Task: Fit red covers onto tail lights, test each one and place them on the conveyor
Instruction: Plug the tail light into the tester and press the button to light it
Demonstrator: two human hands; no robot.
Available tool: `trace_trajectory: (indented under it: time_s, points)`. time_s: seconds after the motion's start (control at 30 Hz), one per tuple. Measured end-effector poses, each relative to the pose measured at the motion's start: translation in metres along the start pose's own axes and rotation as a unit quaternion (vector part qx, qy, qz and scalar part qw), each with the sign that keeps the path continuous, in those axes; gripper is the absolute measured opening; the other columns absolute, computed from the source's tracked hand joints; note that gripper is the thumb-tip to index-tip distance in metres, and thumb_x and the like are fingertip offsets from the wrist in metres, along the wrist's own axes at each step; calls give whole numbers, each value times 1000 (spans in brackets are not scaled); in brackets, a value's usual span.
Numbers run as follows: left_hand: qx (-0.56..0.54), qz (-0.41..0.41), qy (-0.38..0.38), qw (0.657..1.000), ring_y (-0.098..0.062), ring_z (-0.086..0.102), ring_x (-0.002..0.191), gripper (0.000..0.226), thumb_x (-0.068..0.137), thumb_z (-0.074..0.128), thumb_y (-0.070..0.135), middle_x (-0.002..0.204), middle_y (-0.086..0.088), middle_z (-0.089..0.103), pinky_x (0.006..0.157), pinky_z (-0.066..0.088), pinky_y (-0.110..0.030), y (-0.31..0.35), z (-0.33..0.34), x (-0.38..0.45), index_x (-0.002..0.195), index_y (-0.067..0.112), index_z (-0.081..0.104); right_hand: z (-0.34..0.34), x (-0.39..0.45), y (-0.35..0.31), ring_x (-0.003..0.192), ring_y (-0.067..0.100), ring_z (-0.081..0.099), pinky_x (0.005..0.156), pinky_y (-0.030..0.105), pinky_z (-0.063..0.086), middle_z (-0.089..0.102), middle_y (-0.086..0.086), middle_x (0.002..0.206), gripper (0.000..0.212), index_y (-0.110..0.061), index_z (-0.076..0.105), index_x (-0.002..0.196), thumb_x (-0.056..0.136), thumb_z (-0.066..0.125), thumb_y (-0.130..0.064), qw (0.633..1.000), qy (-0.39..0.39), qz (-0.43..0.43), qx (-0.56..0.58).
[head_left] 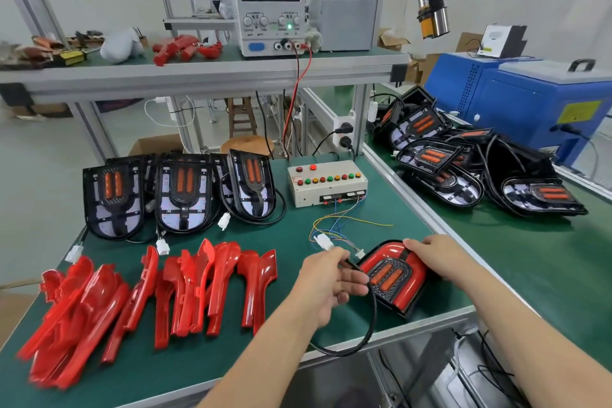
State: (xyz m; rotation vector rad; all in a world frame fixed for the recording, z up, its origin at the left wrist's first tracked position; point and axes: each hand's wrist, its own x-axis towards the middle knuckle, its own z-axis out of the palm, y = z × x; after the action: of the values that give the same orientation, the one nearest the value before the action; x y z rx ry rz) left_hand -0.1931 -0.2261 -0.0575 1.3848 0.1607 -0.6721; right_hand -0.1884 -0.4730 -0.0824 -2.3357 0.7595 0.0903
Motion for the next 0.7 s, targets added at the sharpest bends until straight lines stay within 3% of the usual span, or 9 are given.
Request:
trace_trajectory:
  time_s: [0.13,0.23,0.3,0.37,0.5,0.6,0.7]
  points:
    - [-4,-15,4,1000,-15,65,47,11,101,54,19,71,-9,76,44,36,-19,4,8,8,96,10,58,-5,-6,-4,93,25,64,80,32,48,71,7,100,45,-12,69,93,97,54,-54,991,43,-60,-108]
    - [-1,-1,6,1000,-13,66,50,7,100,60,19,78,-10,78,46,36,-19,10,11,15,100,12,58,-7,-23,-20,101,12,65,92,31,49,72,-6,109,34,-21,73,108,96,59,-49,975,120,-183,-40]
    - [-22,9,11,1000,-12,65,50,8,99,62,19,77,-7,78,46,36,-20,16,12,21,101,13,58,-4,-42,-38,94,-9,61,86,15,45,69,-27,98,27,-34,73,105,93,58,-53,959,84,-271,5]
    - [-56,15,3,998,-13,67,52,8,98,64,19,75,-4,77,48,36,-20,22,13,25,101,14,59,4,-55,-55,97,-19,57,83,1,38,65,-39,95,25,-39,72,110,93,60,-52,943,23,-332,2]
    - [-84,29,-69,994,-14,73,65,12,99,66,25,78,-4,76,54,41,-20,31,9,27,92,15,64,7,-54,-71,102,-9,61,90,7,41,71,-23,106,22,-30,73,116,94,68,-31,929,11,-367,33]
    - [-55,43,-98,993,-17,74,70,26,100,63,33,82,-9,77,56,51,-20,36,0,31,94,9,72,5,-47,-70,80,-7,64,74,10,45,73,-21,88,14,-28,76,106,95,68,-24,936,-4,-346,69]
    - [137,94,10,986,-14,70,61,30,102,61,32,80,-9,77,56,51,-22,32,-6,44,91,7,73,6,-38,-61,51,5,57,52,18,43,69,-12,68,12,-23,71,96,98,62,-16,946,-21,-282,162]
